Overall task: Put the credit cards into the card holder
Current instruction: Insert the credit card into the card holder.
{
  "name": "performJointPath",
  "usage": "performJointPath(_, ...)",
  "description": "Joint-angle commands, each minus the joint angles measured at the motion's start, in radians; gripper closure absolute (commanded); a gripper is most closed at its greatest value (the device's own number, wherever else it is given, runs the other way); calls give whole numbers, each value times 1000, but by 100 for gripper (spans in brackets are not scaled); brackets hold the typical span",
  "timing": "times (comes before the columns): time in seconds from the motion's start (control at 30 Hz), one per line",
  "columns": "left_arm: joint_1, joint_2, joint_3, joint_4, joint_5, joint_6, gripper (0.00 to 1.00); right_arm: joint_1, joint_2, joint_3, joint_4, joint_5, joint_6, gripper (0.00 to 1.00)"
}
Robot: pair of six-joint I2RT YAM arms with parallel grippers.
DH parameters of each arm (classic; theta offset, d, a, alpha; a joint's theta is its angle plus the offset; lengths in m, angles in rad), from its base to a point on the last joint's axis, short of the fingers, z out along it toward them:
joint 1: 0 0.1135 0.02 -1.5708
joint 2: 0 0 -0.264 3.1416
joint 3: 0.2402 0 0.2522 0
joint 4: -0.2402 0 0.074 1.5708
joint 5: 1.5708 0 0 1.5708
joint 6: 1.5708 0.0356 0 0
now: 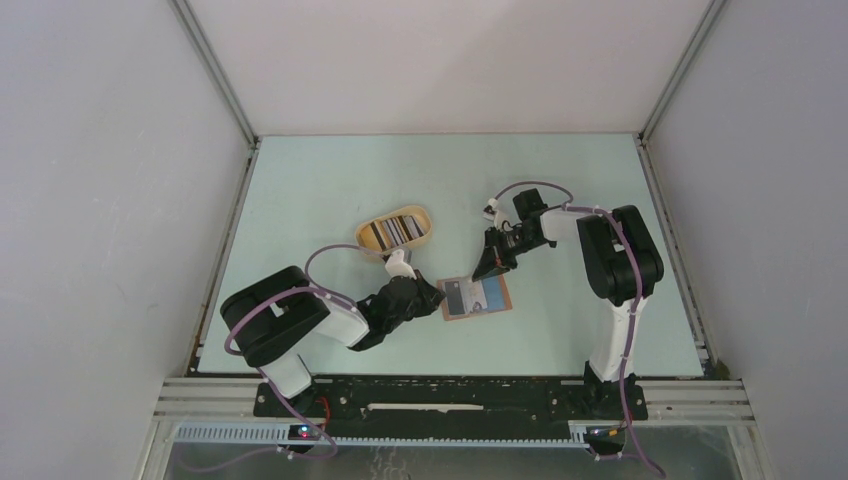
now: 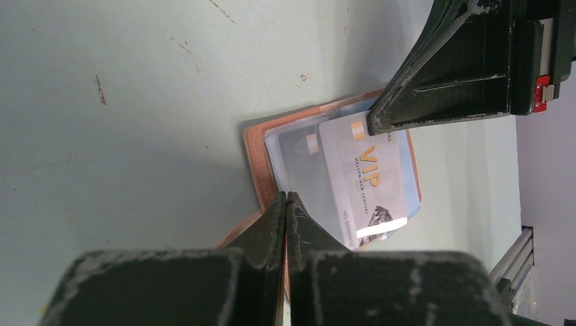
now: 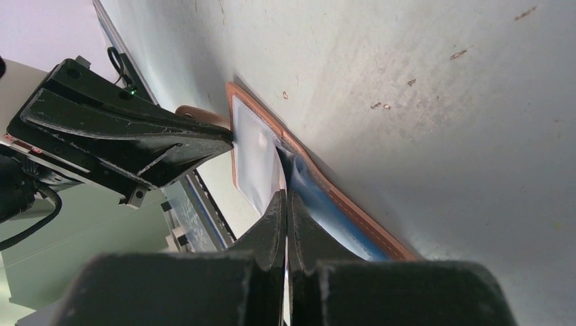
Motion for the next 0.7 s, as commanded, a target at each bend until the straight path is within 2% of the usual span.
performJointPath(0.0, 4, 13, 41, -15, 19, 29, 97, 22, 1, -11, 40, 9, 21, 100)
performJointPath(0.33, 3, 12, 33, 4, 25, 29, 97, 36, -2, -9, 41, 18, 5, 97)
performJointPath(0.67, 5, 5, 13, 34, 21, 26, 96, 51, -32, 23, -25, 47, -55, 79)
